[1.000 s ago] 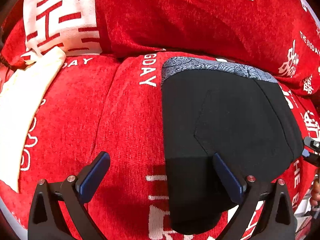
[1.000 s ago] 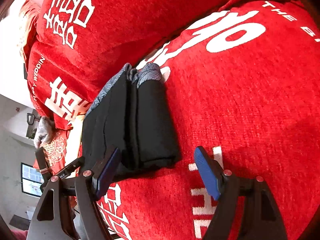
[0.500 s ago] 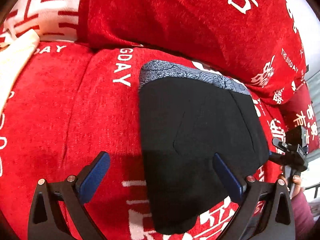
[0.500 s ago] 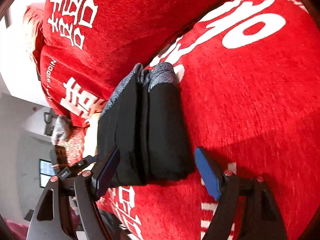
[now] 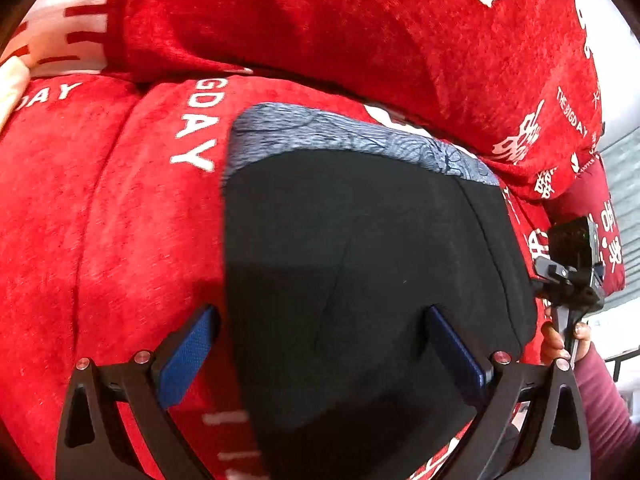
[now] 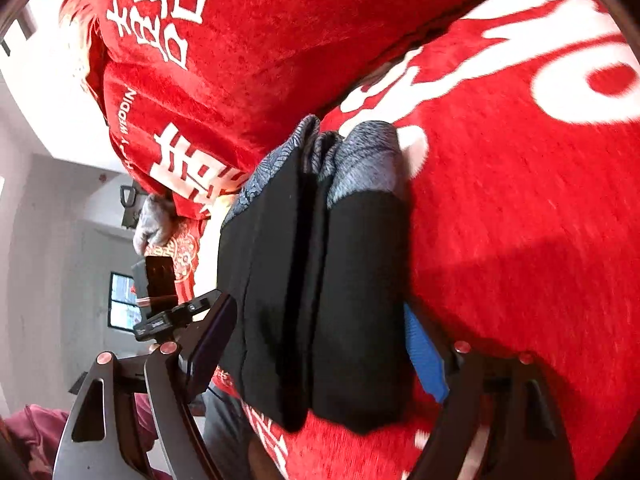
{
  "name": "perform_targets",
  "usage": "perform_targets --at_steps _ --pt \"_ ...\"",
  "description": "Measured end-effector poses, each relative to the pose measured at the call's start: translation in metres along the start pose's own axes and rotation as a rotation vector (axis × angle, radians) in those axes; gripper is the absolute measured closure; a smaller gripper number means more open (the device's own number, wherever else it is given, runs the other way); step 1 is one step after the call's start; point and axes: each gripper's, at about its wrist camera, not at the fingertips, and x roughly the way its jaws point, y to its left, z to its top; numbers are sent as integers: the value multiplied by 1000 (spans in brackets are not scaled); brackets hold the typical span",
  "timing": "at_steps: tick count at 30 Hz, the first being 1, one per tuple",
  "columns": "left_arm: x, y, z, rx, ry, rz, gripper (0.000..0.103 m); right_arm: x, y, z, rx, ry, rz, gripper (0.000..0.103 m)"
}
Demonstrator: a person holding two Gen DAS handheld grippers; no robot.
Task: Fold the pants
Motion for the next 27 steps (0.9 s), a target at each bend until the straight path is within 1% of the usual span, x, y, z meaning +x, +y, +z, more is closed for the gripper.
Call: perform_targets --at_steps 1,3,4,5,6,7,8,9,11,13,15,18,21,24,27 --pt "3 -3 0 8 5 6 0 5 2 2 -8 7 -18 19" --pt "9 -8 2 15 12 13 0 14 9 5 -27 26 -82 20" --pt "9 -9 2 14 8 15 2 18 14 6 -43 28 -124 22" --pt "7 -12 2 14 -1 15 6 20 16 6 -44 25 -154 30" --pt "5 -13 1 15 -10 11 11 19 15 5 -33 22 -160 35" --pt "2 -16 0 22 -25 14 17 17 14 3 -9 12 -147 43" --pt "-3 -18 -1 29 -37 14 21 13 13 1 18 -9 -133 50" --pt "-7 -18 -2 28 -44 11 26 9 14 -2 41 -29 -115 52" --pt "-17 -19 -2 11 -47 -15 28 3 16 -6 82 -57 -85 57" --pt "-28 -21 -2 -2 -51 -55 28 -3 19 -10 118 -71 -42 59" --pt "-38 -25 -5 -3 -50 -72 28 -5 31 -15 132 -62 -18 59" --pt "-51 -33 -10 4 -55 -65 28 -6 48 -24 124 -39 -21 60" --pt "-69 -30 -19 -10 -56 -71 28 -7 68 -36 130 -33 13 59" --pt "-89 -30 -30 0 -75 -64 28 -8 86 -48 122 -30 32 59" --pt "-106 -25 -43 26 -94 -31 28 -4 99 -64 115 -14 45 59"
